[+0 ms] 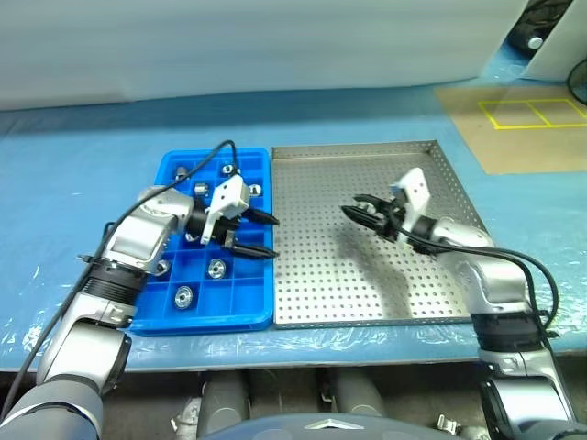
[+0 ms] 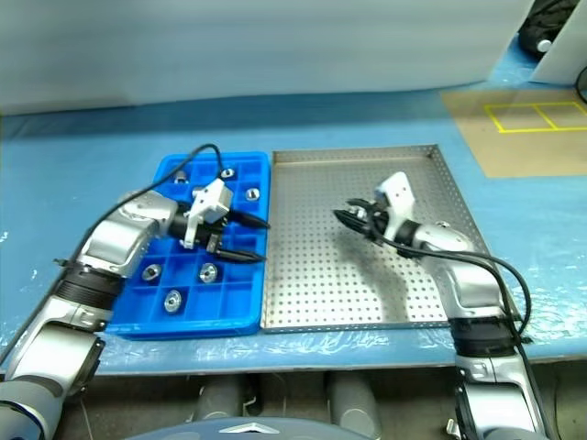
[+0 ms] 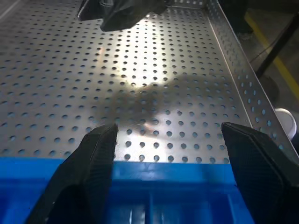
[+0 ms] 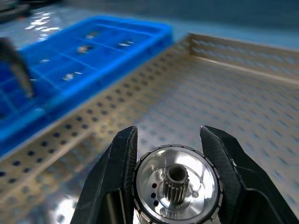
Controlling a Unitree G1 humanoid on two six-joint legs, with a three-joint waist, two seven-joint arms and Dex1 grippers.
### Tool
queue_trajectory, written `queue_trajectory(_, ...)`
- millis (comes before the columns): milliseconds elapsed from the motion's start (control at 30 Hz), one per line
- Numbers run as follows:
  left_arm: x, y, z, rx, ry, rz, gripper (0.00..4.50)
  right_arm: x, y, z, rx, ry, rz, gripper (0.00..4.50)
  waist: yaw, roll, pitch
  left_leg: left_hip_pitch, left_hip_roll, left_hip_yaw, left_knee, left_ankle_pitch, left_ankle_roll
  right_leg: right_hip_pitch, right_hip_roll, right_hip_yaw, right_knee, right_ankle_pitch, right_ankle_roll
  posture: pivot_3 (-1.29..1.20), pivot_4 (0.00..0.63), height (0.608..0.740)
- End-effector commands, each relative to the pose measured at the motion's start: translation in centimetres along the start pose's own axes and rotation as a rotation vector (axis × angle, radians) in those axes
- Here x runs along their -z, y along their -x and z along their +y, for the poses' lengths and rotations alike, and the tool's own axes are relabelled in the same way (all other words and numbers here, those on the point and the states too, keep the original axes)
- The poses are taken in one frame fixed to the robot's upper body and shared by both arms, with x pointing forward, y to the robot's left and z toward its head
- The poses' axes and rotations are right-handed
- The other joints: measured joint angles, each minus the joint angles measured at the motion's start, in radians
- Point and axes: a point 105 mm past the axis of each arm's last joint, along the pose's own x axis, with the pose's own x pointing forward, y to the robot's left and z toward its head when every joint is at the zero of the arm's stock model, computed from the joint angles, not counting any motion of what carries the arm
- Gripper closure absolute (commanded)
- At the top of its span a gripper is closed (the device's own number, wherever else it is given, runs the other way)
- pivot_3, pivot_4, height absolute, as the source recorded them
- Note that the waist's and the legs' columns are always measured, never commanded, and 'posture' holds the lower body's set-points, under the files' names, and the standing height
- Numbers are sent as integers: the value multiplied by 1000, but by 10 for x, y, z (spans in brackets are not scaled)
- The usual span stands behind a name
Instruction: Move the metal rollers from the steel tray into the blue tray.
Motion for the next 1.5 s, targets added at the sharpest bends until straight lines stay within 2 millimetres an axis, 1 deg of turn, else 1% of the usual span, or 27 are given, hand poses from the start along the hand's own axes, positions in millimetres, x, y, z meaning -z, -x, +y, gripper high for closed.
queue_trajectory(33, -5, 30, 5, -111, -18, 11, 731, -13, -26, 17, -148, 40, -27, 2811, 10, 0, 0, 0, 0, 0, -1, 0, -1, -1, 0, 0, 0, 0, 0, -11, 150, 740)
queue_trajectory(133, -4, 54, 3, -205, 2, 25, 731, -11, -47, 26, -233, 46, -19, 2811, 36, 0, 0, -1, 0, 0, -2, 1, -2, -2, 0, -1, 0, -1, -1, 67, 150, 740)
queue_trajectory(200, -2, 69, -7, -261, 25, 42, 731, -9, -63, 37, -308, 44, -22, 2811, 49, -1, 0, -3, 1, 0, -2, 2, -4, -4, 0, -2, 0, -1, -2, 156, 150, 740)
queue_trajectory(300, 3, 81, -26, -310, 64, 64, 731, -6, -77, 48, -390, 62, -16, 2811, 76, -1, 0, -11, 1, -1, -2, 2, -4, -13, 0, -3, 4, -1, -2, 229, 150, 740)
queue_trajectory(433, 4, 86, -43, -361, 99, 70, 731, -1, -86, 55, -458, 59, 0, 2811, 127, -2, 1, -14, 2, -3, -1, 2, -4, -14, 0, -7, 6, -2, -4, 304, 150, 740)
queue_trajectory(500, 4, 86, -46, -378, 109, 68, 731, 2, -89, 54, -468, 62, 7, 2811, 146, -2, 1, -14, 3, -3, -1, 3, -5, -14, 0, -8, 7, -3, -4, 322, 150, 740)
queue_trajectory(600, 3, 81, -53, -386, 118, 64, 731, 7, -93, 53, -476, 71, 23, 2811, 159, -2, 1, -10, 4, -4, 0, 5, -8, -12, -1, -7, 10, -3, -4, 346, 150, 740)
queue_trajectory(733, 2, 80, -54, -394, 126, 61, 731, 7, -94, 50, -471, 79, 22, 2811, 164, -2, 1, -6, 5, -5, -2, 6, -11, -10, 0, -7, 12, -3, -5, 347, 150, 740)
queue_trajectory(833, 2, 77, -54, -392, 129, 57, 731, 8, -91, 48, -466, 82, 14, 2811, 164, -2, 0, -6, 5, -5, -2, 7, -12, -10, 0, -7, 12, -2, -5, 340, 150, 740)
queue_trajectory(900, 2, 75, -52, -388, 129, 50, 731, 11, -90, 46, -451, 94, 15, 2066, 164, -2, 0, -7, 5, -5, -1, 7, -12, -10, 0, -7, 11, -2, -5, 332, 150, 740)
queue_trajectory(1000, 0, 71, -49, -374, 122, 43, 731, 11, -89, 45, -446, 48, 21, 1170, 164, -2, 0, -7, 5, -5, -2, 7, -12, -10, 0, -7, 11, -2, -5, 308, 150, 740)
queue_trajectory(1167, -6, 64, -39, -338, 98, 22, 731, 4, -85, 36, -381, 44, -15, 1170, 161, -2, 0, -7, 5, -5, -1, 7, -12, -10, 0, -7, 11, -2, -5, 244, 150, 740)
queue_trajectory(1333, -15, 45, -24, -282, 55, -27, 731, -3, -69, 21, -284, 56, -44, 1170, 159, -2, 0, -8, 4, -4, -1, 9, -15, -10, 0, -7, 12, -2, -5, 146, 150, 740)
queue_trajectory(1433, -22, 23, -10, -229, 28, -73, 731, -24, -45, 13, -224, 62, -131, 1170, 152, -2, 0, -8, 4, -4, 0, 9, -15, -11, 1, -6, 12, -2, -4, 50, 150, 740)
queue_trajectory(1500, -23, 5, -6, -169, 17, -80, 731, -27, -27, 5, -163, 75, -146, 1170, 152, -2, 0, -8, 4, -3, 0, 9, -15, -10, 1, -6, 12, -2, -4, -11, 150, 740)
